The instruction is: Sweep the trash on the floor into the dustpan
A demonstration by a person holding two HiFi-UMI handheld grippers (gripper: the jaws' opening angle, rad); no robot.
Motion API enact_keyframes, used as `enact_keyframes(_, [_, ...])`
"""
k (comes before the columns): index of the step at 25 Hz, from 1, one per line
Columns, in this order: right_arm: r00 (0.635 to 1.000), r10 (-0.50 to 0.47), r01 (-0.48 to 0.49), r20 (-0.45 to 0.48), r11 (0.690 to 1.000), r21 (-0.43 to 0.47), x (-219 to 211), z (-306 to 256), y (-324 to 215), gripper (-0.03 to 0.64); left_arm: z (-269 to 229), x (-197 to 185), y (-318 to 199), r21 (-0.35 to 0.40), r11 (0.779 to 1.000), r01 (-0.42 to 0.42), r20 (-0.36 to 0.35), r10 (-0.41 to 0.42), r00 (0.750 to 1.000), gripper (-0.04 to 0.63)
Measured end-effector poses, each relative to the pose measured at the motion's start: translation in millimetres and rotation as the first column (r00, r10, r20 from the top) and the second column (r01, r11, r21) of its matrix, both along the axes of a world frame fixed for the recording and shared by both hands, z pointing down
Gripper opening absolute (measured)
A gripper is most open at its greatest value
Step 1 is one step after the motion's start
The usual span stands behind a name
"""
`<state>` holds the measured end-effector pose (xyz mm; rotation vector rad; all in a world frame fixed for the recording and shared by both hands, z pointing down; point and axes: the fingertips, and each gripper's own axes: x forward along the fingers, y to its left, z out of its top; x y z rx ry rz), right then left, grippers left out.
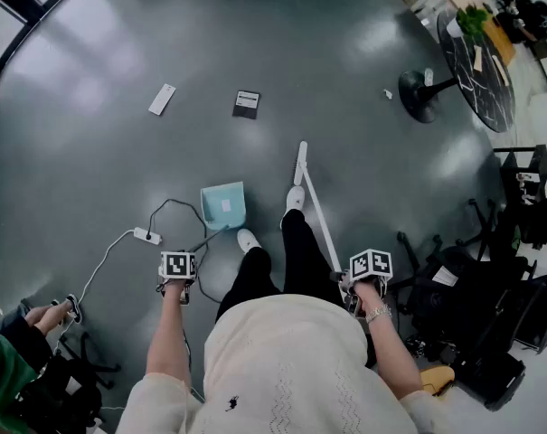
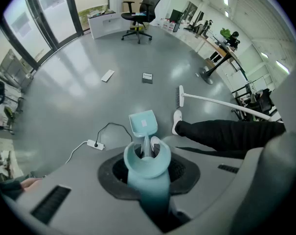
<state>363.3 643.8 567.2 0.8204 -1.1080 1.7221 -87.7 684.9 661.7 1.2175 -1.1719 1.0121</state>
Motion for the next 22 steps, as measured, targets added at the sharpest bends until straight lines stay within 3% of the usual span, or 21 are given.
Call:
enact_keyframes(7, [0.993, 0.11, -0.107, 0.038, 0.991, -0.075, 44, 14, -80, 0.106, -4, 41, -85, -0.028, 0.999, -0.038, 0.036, 0.039, 0.999, 0.091])
enact_keyframes(12, [0.99, 0.102, -0.092, 0.101, 0.991, -0.1, 61, 17, -180, 0.106, -16, 49, -147, -0.049, 0.997, -0.063, 0.077, 0.066, 0.995, 0.091])
enact_keyframes(17, [0.983, 0.107, -0.096, 0.151, 0.992, -0.083, 63, 17, -276, 0.106, -29, 37, -207, -0.08, 0.987, -0.141, 0.173, 0.153, 0.973, 0.091])
enact_keyframes(22, [0.965, 0.186, -0.182, 0.186, 0.983, -0.037, 64, 6, -355, 0.106, -27, 58, -272, -0.009, 0.97, -0.244, 0.093, 0.244, 0.965, 0.091])
